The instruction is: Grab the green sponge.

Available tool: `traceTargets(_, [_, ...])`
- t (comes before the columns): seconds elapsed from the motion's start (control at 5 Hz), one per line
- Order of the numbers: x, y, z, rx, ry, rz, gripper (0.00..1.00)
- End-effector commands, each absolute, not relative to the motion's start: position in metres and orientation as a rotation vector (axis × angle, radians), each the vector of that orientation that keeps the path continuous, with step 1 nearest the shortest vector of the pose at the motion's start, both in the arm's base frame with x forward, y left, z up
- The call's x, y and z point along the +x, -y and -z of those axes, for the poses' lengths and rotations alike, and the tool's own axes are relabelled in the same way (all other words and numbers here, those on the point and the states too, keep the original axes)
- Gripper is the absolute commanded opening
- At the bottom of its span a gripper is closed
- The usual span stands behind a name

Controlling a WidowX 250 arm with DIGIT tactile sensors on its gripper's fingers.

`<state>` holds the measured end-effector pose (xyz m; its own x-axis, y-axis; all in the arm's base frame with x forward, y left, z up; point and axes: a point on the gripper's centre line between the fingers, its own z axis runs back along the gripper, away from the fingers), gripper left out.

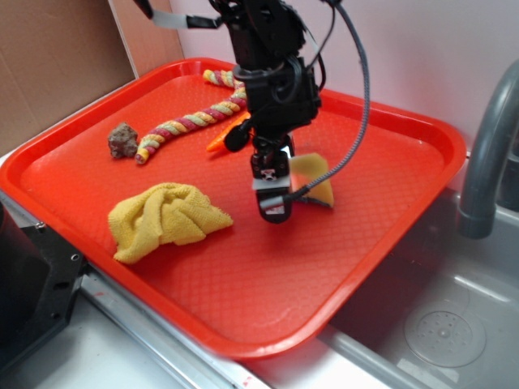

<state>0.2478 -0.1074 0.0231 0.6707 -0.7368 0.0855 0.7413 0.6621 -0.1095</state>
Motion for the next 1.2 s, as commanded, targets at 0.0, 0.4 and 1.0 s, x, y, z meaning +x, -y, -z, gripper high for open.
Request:
traceTargets(0.0, [0.252, 0.113, -0.024, -0.133, 0.057, 0.844, 0.0])
traceTargets(0.4, [0.253, 0.082, -0.081, -0.055, 0.014, 0.532, 0.0])
traceTargets(1.0, [0.189, 0.053, -0.167, -0.008, 0.06, 0.151, 0.0])
